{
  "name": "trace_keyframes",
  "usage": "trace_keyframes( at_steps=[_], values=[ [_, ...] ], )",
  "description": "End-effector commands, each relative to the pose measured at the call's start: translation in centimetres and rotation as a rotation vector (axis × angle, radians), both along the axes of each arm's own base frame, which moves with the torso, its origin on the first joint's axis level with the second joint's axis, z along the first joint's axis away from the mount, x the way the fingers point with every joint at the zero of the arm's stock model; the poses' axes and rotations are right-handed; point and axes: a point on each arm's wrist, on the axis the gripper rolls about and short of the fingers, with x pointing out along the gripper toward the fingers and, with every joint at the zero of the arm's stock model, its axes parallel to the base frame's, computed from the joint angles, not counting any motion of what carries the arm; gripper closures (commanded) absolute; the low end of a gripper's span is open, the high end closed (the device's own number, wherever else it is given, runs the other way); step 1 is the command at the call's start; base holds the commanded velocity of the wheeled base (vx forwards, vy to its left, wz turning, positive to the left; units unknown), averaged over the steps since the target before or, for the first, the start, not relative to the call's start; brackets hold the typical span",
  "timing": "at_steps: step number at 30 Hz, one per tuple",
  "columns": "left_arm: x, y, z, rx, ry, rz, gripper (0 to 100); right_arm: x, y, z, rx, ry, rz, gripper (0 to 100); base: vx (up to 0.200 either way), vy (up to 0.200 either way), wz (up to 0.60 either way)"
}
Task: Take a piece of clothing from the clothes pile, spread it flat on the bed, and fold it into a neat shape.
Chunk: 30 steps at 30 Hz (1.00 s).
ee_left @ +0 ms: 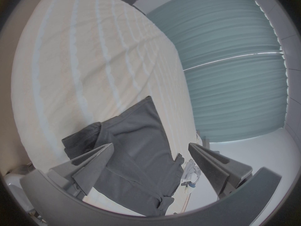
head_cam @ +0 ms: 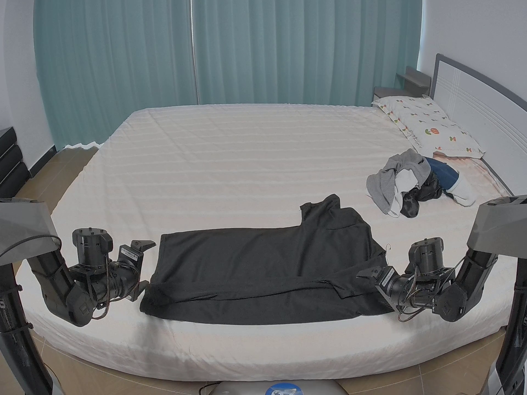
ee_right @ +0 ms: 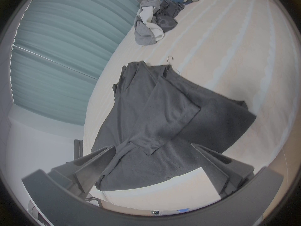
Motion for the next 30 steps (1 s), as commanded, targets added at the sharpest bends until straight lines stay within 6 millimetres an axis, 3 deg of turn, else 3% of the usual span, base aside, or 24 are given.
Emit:
trace_keyframes(
  at_steps=[1,16,17,25,30],
  values=[
    [-1.1,-0.3,-1.3,0.021,0.024,-0.022,0,0.5,0.7,-1.3,-0.003,0.021,0.005,0,0.0,0.0,0.0],
    [-1.2,-0.4,-1.4,0.023,0.017,-0.025,0,3.4,1.4,-2.0,-0.063,-0.051,-0.081,0,0.0,0.0,0.0],
    [-1.2,-0.4,-1.4,0.024,0.017,-0.026,0,3.3,1.5,-2.2,-0.068,-0.045,-0.081,100,0.0,0.0,0.0],
    [-1.1,-0.4,-1.5,0.026,0.018,-0.027,0,2.3,1.3,-2.2,-0.09,-0.027,-0.093,100,0.0,0.0,0.0],
    [-1.1,-0.4,-1.5,0.026,0.02,-0.027,0,1.8,1.2,-1.2,-0.077,-0.046,-0.097,100,0.0,0.0,0.0]
  ],
)
